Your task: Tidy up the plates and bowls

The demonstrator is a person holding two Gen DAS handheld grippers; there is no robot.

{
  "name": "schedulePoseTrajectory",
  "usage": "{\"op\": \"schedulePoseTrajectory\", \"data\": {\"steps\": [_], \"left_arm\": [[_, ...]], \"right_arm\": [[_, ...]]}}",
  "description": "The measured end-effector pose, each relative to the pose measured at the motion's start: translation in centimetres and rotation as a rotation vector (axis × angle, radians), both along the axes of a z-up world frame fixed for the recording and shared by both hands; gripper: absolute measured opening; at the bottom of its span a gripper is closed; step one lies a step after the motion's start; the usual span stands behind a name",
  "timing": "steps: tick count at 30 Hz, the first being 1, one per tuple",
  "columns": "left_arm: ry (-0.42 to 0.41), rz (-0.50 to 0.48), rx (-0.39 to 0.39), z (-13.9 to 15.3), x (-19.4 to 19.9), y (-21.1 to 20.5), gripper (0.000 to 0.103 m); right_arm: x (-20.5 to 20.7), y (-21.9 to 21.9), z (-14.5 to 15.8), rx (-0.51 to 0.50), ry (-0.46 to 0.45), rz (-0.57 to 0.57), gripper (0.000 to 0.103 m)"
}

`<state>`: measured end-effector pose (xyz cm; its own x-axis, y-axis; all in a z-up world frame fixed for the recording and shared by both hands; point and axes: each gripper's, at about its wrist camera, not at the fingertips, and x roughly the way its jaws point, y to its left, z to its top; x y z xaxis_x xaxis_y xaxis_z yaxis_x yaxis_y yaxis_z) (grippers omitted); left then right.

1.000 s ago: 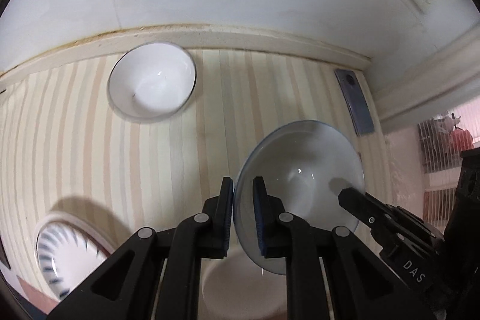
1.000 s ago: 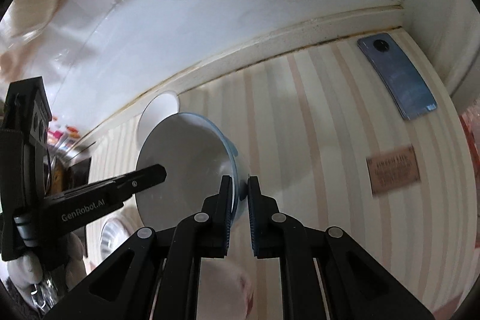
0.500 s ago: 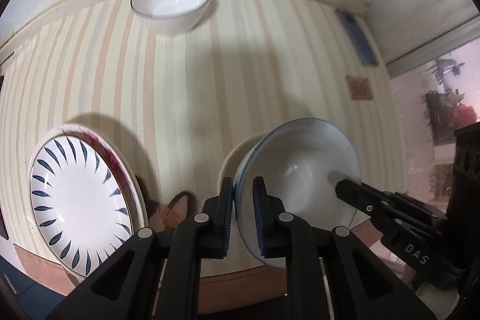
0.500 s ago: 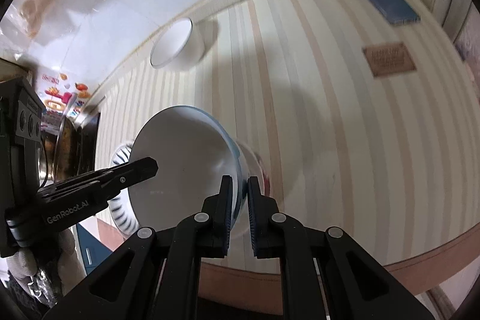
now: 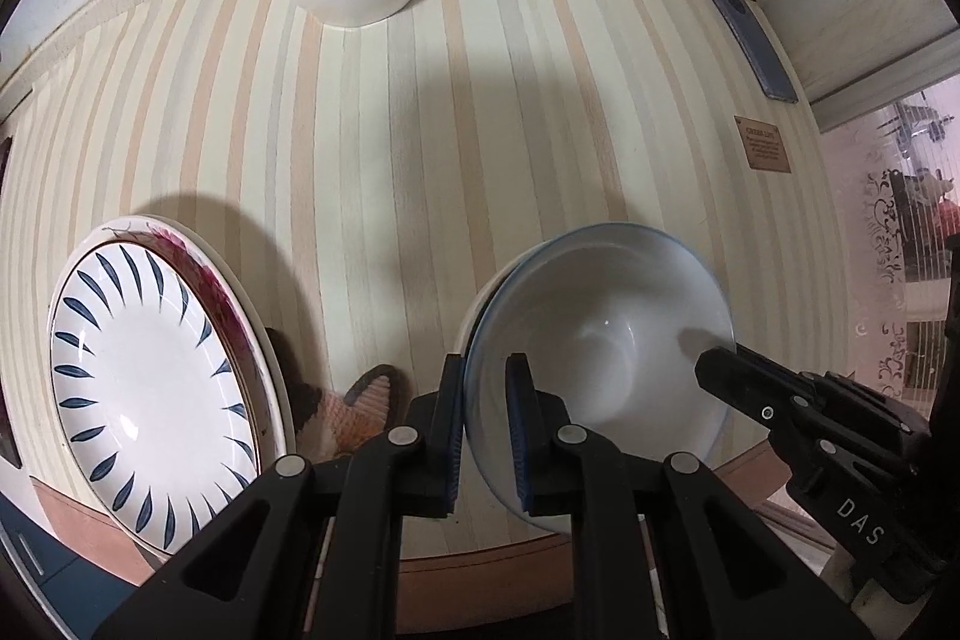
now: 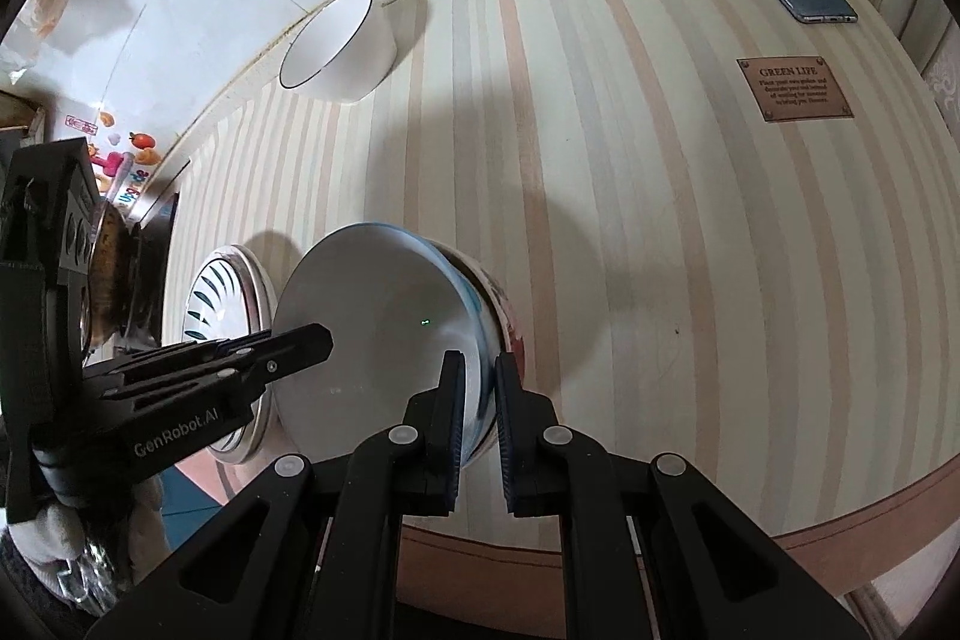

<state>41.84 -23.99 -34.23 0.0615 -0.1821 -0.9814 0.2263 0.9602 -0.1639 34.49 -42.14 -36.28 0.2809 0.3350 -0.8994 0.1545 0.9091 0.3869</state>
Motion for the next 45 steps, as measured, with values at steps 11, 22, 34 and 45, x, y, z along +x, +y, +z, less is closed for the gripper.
{"op": "schedulePoseTrajectory", "data": {"steps": [11, 22, 34, 45], "left_arm": [[-0.105, 0.15, -0.13, 8.1, 6.0, 5.5, 0.028], [-0.074, 0.37, -0.097, 2.1, 20.1, 9.8, 0.03], [-0.051, 0.346, -0.075, -3.1, 21.3, 8.9, 0.008], [-0.086, 0.328, -0.097, -0.1, 17.9, 8.3, 0.008]], "right_arm": [[2.1, -4.6, 4.8, 0.134, -0.04, -0.103, 0.026], [18.7, 1.9, 3.3, 0.131, -0.131, -0.005, 0.044], [26.0, 6.4, -2.8, 0.003, -0.08, 0.097, 0.016], [22.9, 5.7, -0.3, 0.011, -0.109, 0.091, 0.015]]}}
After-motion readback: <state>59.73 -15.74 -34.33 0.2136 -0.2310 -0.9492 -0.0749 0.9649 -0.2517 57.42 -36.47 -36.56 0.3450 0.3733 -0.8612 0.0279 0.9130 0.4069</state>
